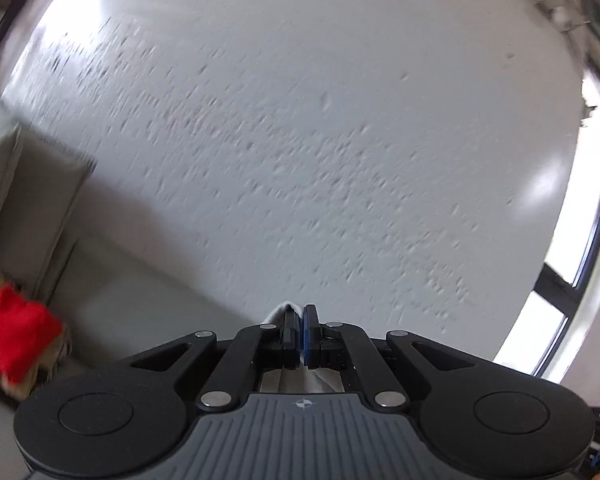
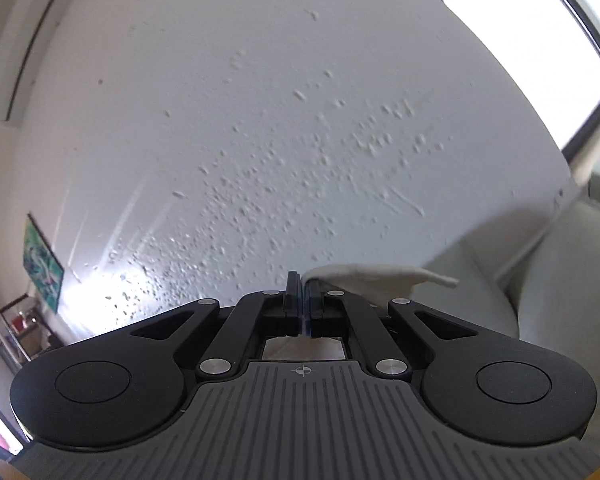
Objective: Fold clothes
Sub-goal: 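Lift the T-shirt high with both grippers and shake it out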
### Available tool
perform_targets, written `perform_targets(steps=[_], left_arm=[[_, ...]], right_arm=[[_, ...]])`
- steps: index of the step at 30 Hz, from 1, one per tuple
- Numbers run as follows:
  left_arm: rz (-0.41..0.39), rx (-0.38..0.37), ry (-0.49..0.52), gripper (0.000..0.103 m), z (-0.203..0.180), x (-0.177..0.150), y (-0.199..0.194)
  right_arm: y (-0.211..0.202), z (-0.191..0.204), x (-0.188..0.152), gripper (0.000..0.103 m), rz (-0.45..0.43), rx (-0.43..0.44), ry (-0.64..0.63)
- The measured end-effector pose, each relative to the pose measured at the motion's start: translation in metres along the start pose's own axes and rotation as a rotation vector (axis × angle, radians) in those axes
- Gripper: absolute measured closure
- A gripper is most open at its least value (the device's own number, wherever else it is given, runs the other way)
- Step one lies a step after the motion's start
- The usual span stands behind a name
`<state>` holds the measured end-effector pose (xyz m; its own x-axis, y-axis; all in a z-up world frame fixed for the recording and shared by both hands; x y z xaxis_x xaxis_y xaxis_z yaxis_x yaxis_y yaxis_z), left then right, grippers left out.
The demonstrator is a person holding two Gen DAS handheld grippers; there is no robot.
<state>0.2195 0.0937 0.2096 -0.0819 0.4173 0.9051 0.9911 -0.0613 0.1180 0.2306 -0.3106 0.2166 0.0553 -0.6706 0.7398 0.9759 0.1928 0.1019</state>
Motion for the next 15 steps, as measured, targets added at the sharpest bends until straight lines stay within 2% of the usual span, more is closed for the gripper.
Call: perform_targets(steps=[2, 4, 7, 9, 12, 15], left_arm=[[-0.080, -0.045, 0.057, 0.103, -0.017, 0.014, -0.015], [-0.157, -0.088, 0.112, 0.103, -0.033, 0.027, -0.029], [-0.105, -0.066, 0.121, 0.103, -0.025, -0.008, -0.029], [-0.021, -0.025, 0.114, 0.103, -0.010, -0.048, -0.027], [0.162, 0.069, 0.044, 0.103, 0.027, -0.122, -0.026], [0.336, 0.170, -0.017, 0.103, 0.067, -0.196, -0.043]], right_arm=[[-0.006, -0.012, -0.009, 0.102, 0.024, -0.011, -0.008], [-0.006, -0.043, -0.038, 0.102, 0.088, -0.058, 0.008], [-0.006, -0.099, -0.094, 0.102, 0.207, -0.163, 0.045], [-0.013, -0.133, -0.135, 0.102, 0.286, -0.227, 0.082], [-0.032, -0.172, -0.187, 0.102, 0.384, -0.321, 0.102], [-0.052, -0.212, -0.238, 0.102, 0.483, -0.415, 0.121]])
Point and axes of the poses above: each gripper's, at about its wrist camera, not at the fingertips, and y roughly the way its jaws point, z to its left, x to its top, the point moved 9 cm from there along y, roughly the way its jaws point, and after that the axes turned 9 degrees about -z, right-handed, at the moved point
